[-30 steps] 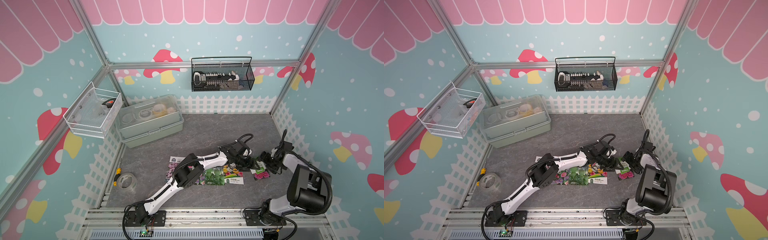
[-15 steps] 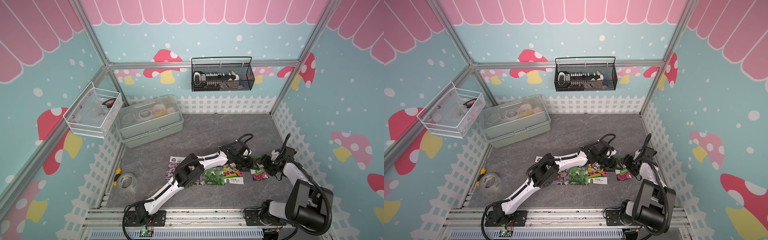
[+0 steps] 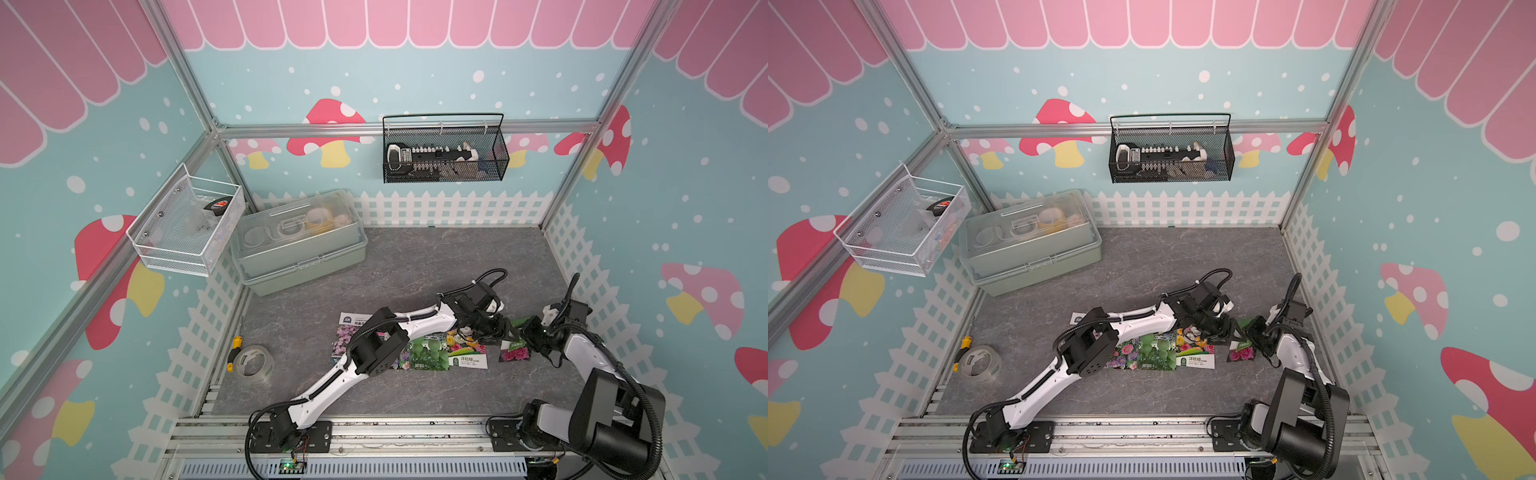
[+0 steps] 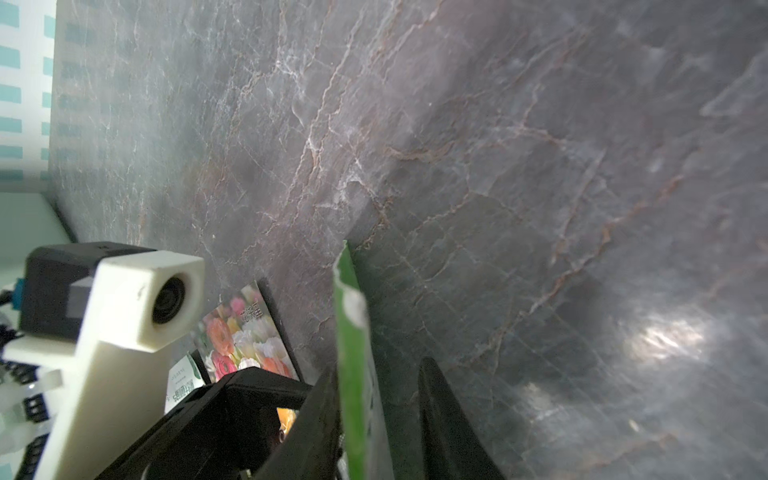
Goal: Arrange the seed packets in a row
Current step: Pick up the seed packet from the center of the board.
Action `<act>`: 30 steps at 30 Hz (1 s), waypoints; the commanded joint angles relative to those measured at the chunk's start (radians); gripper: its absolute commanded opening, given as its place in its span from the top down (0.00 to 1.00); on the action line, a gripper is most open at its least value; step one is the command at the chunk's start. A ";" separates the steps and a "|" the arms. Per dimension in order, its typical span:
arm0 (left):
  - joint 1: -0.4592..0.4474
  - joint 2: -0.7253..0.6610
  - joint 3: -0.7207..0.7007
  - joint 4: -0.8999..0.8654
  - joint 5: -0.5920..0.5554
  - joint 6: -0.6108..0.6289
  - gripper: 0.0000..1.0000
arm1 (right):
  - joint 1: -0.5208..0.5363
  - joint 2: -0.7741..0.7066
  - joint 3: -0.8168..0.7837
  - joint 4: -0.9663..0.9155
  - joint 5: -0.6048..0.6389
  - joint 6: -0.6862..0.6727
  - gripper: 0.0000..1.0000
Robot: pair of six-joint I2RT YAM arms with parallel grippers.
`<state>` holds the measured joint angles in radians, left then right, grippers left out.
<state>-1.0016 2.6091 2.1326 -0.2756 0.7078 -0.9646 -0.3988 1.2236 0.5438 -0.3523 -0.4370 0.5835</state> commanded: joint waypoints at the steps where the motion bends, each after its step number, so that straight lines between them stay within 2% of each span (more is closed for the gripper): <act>1: -0.014 0.028 0.009 0.033 -0.004 -0.014 0.35 | 0.012 -0.036 0.006 -0.101 -0.005 -0.005 0.52; 3: -0.014 0.026 0.008 0.037 -0.003 -0.014 0.35 | 0.012 -0.055 0.017 -0.116 -0.004 0.003 0.53; 9: -0.014 0.016 -0.005 0.050 -0.001 -0.016 0.35 | 0.011 -0.101 0.038 -0.166 0.041 0.014 0.75; 12: -0.013 0.006 -0.013 0.056 0.002 -0.013 0.35 | 0.011 -0.085 0.049 -0.187 0.060 0.003 0.81; 16: -0.014 -0.022 -0.035 0.074 0.012 -0.005 0.35 | 0.012 -0.055 0.059 -0.198 0.088 -0.016 1.00; 20: -0.014 -0.086 -0.076 0.080 0.040 0.035 0.36 | 0.010 -0.010 0.083 -0.180 0.085 -0.041 1.00; 24: -0.013 -0.207 -0.197 0.079 0.055 0.104 0.36 | 0.007 0.068 0.139 -0.126 0.055 -0.084 1.00; 30: -0.003 -0.408 -0.370 -0.055 -0.029 0.228 0.37 | -0.003 0.197 0.223 -0.116 0.009 -0.158 1.00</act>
<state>-1.0084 2.3001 1.7992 -0.2611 0.7227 -0.8265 -0.3946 1.3960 0.7502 -0.4774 -0.3954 0.4839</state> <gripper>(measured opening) 0.634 0.047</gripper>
